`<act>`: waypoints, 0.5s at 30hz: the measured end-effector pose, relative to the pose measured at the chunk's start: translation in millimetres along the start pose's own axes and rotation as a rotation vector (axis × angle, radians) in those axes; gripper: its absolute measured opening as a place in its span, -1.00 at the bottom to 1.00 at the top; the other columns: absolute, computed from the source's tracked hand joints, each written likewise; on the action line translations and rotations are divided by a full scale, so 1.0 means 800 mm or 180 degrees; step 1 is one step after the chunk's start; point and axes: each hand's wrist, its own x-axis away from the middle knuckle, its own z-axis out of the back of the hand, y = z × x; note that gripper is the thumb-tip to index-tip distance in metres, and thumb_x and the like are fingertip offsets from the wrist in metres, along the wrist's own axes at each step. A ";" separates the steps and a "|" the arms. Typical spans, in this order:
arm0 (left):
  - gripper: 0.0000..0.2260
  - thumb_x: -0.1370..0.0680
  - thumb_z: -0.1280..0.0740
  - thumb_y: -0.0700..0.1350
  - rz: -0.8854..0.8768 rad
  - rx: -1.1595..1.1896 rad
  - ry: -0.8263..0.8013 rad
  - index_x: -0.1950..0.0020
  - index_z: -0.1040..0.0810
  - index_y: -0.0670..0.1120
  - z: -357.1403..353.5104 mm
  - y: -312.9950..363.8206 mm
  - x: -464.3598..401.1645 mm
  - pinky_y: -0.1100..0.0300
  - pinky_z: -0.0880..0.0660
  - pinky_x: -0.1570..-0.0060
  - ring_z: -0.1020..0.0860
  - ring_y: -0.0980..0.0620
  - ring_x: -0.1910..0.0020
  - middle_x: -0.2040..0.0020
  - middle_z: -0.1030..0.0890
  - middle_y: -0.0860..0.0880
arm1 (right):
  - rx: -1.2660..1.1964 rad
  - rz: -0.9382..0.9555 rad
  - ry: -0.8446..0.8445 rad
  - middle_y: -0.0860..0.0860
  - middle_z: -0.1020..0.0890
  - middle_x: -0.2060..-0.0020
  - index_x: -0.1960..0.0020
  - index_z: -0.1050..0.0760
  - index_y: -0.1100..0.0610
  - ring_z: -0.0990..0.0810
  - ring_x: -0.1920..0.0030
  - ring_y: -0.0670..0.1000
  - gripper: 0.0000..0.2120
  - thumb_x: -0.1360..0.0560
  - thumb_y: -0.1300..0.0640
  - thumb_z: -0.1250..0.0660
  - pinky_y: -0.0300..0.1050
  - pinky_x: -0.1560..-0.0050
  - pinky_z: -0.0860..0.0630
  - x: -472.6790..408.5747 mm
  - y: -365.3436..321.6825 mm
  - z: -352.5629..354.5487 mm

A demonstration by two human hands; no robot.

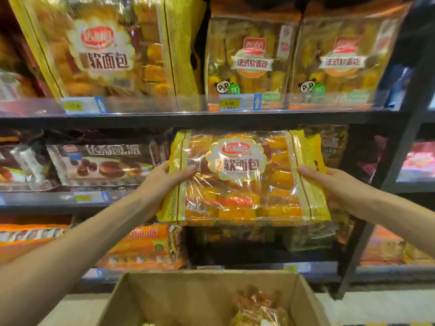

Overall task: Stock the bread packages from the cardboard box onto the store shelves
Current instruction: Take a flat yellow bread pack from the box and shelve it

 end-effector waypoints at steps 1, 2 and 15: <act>-0.54 -0.43 -0.55 0.02 0.0011 -0.0010 0.0033 -0.28 -0.55 -0.05 -0.003 0.000 -0.009 -0.16 -0.64 -0.12 -0.74 -0.18 -0.03 -0.07 -0.75 -0.14 | 0.0039 0.0011 0.0042 0.03 -0.78 -0.06 -0.27 -0.63 0.03 -0.76 -0.11 0.12 -0.45 -0.40 -0.26 -0.48 0.23 -0.35 -0.55 -0.008 -0.003 0.001; -0.58 -0.46 -0.54 0.01 0.0019 -0.0018 0.0049 -0.26 -0.56 -0.07 -0.006 0.001 -0.017 -0.14 -0.65 -0.10 -0.74 -0.18 -0.03 -0.07 -0.75 -0.14 | 0.0058 0.0030 0.0062 0.03 -0.78 -0.05 -0.26 -0.63 0.04 -0.76 -0.10 0.10 -0.48 -0.43 -0.25 -0.46 0.21 -0.35 -0.55 -0.015 -0.006 0.002; -0.55 -0.50 -0.52 0.05 -0.0324 -0.0495 0.0447 -0.29 -0.46 -0.04 -0.008 0.009 -0.094 -0.13 -0.65 -0.08 -0.73 -0.07 -0.03 -0.12 -0.70 -0.08 | 0.0201 0.0505 0.0255 -0.03 -0.78 -0.02 -0.18 -0.62 0.02 -0.75 -0.09 0.06 -0.70 -0.55 -0.13 -0.42 0.14 -0.24 -0.61 -0.090 -0.024 -0.007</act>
